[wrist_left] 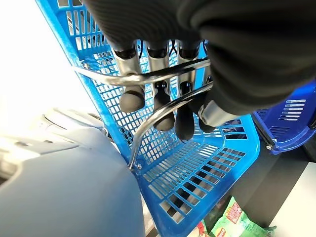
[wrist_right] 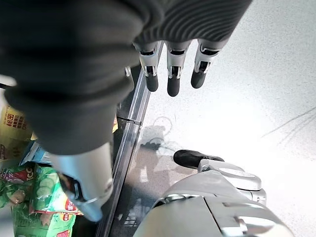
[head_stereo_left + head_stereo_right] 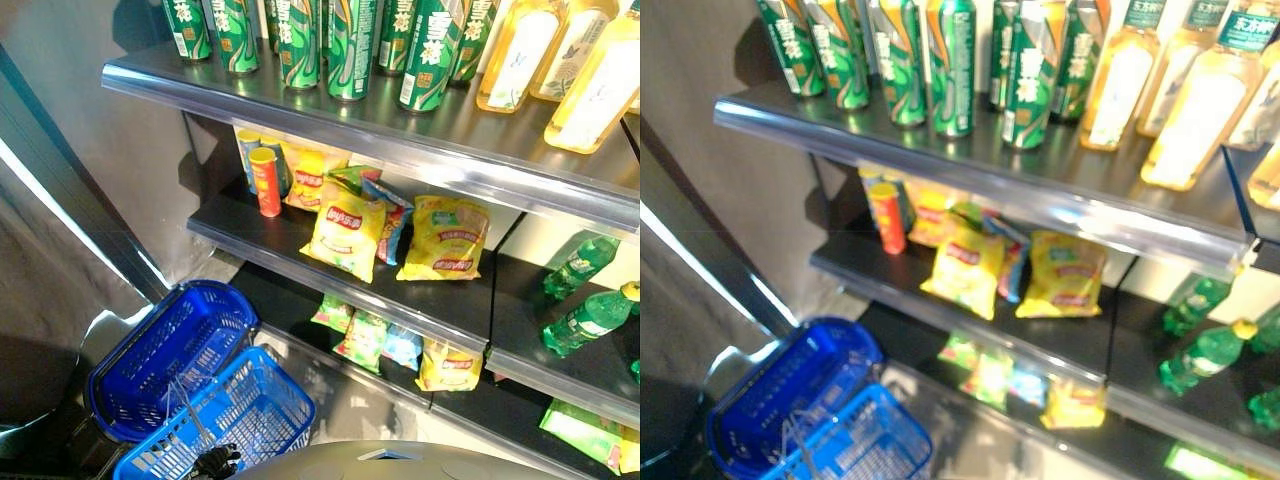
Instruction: Pick up the snacks into the basket
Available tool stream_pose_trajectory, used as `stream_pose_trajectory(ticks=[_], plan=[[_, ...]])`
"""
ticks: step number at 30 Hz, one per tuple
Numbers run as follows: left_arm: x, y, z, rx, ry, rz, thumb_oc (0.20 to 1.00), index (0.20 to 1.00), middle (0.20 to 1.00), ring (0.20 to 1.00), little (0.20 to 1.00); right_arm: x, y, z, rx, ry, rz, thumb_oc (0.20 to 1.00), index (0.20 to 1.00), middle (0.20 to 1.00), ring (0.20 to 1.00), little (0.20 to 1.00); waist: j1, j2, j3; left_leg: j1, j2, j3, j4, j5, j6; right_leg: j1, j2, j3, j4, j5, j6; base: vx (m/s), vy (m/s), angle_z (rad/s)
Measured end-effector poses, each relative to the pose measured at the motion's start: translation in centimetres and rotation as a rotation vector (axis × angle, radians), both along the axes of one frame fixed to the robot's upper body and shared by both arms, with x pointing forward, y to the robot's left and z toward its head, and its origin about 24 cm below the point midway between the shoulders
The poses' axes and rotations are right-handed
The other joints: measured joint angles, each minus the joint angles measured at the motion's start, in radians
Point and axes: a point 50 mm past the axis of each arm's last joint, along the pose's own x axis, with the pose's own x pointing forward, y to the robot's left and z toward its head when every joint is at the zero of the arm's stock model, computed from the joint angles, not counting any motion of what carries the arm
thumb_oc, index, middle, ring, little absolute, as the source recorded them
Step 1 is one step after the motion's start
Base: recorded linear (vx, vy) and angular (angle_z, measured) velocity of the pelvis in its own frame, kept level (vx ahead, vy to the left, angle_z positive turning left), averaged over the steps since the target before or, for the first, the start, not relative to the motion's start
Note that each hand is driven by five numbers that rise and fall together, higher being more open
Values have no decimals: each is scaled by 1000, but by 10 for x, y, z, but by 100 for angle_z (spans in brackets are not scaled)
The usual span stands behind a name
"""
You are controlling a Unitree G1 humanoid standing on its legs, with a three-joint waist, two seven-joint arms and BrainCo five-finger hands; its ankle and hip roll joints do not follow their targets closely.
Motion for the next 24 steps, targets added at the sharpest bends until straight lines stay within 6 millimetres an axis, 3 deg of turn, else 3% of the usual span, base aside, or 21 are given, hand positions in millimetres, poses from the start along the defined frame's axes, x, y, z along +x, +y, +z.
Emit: stream_pose_trajectory(ticks=[24], plan=[[-3,0,0,1,8,2,200,200,200,200,200,1,0,0,-1,1,13,1000,1000,1000,1000,1000,0,-2,-7,14,1,13,-5,0,0,6,2,13,0,0,0,-1,1,-1]])
